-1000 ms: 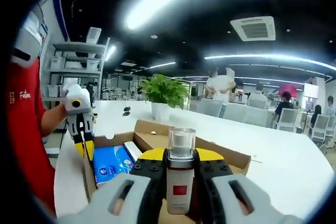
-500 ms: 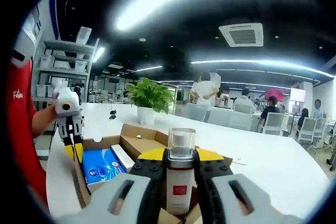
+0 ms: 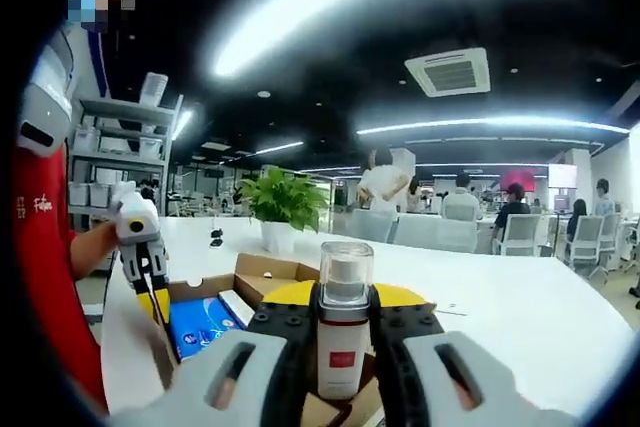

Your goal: Operate the shoe box by opening the lid, removing the specified soft item, and placing it in the target area until the item is outside and the box remains undamaged.

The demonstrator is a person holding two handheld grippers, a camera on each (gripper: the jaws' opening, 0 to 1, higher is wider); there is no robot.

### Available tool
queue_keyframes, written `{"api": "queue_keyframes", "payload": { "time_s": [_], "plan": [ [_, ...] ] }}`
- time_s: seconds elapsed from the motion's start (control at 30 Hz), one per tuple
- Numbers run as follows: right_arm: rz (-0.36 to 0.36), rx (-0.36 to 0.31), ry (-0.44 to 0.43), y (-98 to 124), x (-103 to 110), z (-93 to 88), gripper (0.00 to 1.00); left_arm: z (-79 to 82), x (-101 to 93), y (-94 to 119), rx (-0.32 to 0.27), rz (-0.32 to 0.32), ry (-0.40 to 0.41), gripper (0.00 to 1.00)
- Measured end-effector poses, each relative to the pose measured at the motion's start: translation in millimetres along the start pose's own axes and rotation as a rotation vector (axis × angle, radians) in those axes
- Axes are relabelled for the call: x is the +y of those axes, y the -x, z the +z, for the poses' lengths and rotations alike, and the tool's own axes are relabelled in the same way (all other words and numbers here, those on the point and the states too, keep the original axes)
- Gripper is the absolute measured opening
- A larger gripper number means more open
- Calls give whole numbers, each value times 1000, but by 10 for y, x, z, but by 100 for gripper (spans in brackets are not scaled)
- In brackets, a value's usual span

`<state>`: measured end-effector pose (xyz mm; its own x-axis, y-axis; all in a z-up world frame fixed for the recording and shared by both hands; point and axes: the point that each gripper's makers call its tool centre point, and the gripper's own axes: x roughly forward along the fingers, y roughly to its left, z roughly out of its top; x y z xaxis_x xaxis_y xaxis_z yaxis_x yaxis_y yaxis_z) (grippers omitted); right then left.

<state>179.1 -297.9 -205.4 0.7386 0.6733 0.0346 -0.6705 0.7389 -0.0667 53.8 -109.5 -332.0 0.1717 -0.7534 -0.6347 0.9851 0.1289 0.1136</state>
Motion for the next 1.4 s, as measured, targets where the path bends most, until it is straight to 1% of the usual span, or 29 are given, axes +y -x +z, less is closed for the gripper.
{"api": "queue_keyframes", "payload": {
  "time_s": [0.13, 0.2, 0.27, 0.33, 0.4, 0.53, 0.6, 0.7, 0.8, 0.9, 0.97, 1.07, 1.17, 1.3, 1.4],
  "plan": [
    [11, -13, -11, 29, -7, 28, 19, -6, 6, 0, 1, 2, 0, 3],
    [3, -20, -9, 36, -25, 46, 19, -8, 6, 0, 1, 1, 0, 3],
    [0, -48, -16, 52, -18, 108, 19, -10, 5, -1, 2, -1, 1, 3],
    [0, -56, -29, 67, 10, 151, 19, -11, 3, -1, 2, -1, 1, 3],
    [-6, -60, -20, 73, 38, 187, 19, -3, -5, 1, 1, -1, 0, 3],
    [-16, -62, -14, 98, 3, 228, 19, 5, -12, 4, 1, 0, 0, 3],
    [-45, -39, 13, 110, -39, 221, 19, 6, -12, 4, 0, 0, 0, 3],
    [-57, -36, 31, 136, -57, 255, 19, 6, -11, 5, 0, -1, 1, 3],
    [-71, -33, 27, 167, -97, 279, 19, 8, -10, 6, -3, 0, 0, 3],
    [-87, -30, -5, 192, -162, 285, 19, 6, -11, 5, -1, -1, 2, 3],
    [-107, -20, -8, 215, -199, 282, 19, 4, -11, 4, 2, -7, 2, 3],
    [-155, -24, 18, 269, -279, 308, 19, 3, -12, 4, 4, -11, 4, 3],
    [-179, -20, 27, 305, -318, 303, 19, 3, -11, 3, 2, -12, 4, 3],
    [-257, -19, 91, 401, -466, 304, 19, 2, -11, 1, 2, -12, 4, 3],
    [-289, -26, 81, 486, -559, 297, 19, -1, -9, 1, 2, -13, 5, 3]
  ]
}}
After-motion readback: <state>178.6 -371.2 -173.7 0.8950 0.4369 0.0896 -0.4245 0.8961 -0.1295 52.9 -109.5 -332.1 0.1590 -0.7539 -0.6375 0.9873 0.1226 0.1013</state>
